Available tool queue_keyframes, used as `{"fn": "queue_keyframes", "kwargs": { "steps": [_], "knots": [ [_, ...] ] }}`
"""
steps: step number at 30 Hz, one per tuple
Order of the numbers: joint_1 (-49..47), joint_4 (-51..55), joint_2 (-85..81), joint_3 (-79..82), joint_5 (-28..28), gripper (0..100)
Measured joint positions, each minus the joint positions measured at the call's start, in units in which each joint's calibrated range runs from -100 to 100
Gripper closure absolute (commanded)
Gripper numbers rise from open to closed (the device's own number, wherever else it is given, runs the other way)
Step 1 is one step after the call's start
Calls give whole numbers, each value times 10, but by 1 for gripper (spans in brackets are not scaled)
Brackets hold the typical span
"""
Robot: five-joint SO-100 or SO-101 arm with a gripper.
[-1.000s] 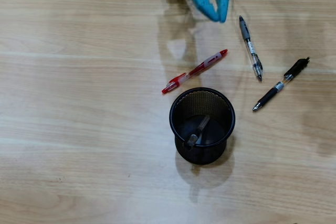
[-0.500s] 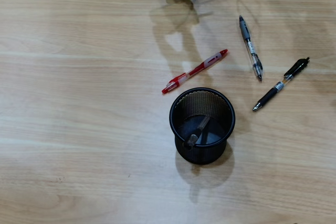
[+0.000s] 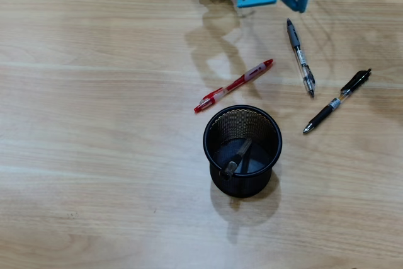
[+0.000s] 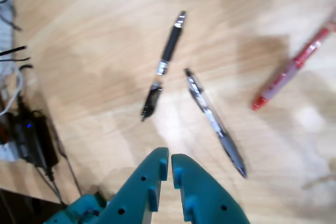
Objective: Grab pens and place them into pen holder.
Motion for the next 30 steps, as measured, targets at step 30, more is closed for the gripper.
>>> {"fn": "queue_keyframes", "kwargs": {
  "steps": [30],
  "knots": [
    [89, 193, 337, -179, -1, 76]
  ]
}}
